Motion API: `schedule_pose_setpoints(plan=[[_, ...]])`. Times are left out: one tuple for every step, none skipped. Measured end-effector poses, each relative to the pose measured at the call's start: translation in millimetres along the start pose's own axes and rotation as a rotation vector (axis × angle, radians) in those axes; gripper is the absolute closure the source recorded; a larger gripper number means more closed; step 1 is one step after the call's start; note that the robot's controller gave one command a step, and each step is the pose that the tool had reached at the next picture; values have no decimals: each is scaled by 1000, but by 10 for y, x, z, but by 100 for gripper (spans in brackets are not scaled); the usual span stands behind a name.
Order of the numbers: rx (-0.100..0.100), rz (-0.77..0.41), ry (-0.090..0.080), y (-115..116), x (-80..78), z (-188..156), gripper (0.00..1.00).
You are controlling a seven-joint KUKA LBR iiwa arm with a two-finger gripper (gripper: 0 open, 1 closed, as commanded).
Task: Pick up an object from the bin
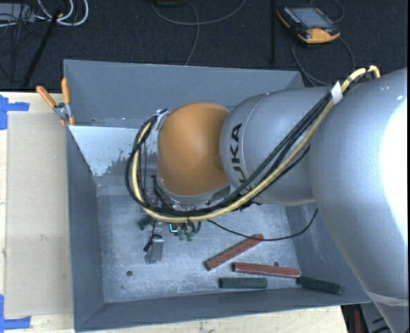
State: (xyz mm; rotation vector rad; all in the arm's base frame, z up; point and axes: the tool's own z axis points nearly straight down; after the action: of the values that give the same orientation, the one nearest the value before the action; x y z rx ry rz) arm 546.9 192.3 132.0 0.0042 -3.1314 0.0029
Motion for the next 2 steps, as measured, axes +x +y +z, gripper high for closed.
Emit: schedule_pose_setpoints(plan=[[-1,-117,-9,-218,-691,650,0],[-2,-115,-11,-206,-695,613,100]])
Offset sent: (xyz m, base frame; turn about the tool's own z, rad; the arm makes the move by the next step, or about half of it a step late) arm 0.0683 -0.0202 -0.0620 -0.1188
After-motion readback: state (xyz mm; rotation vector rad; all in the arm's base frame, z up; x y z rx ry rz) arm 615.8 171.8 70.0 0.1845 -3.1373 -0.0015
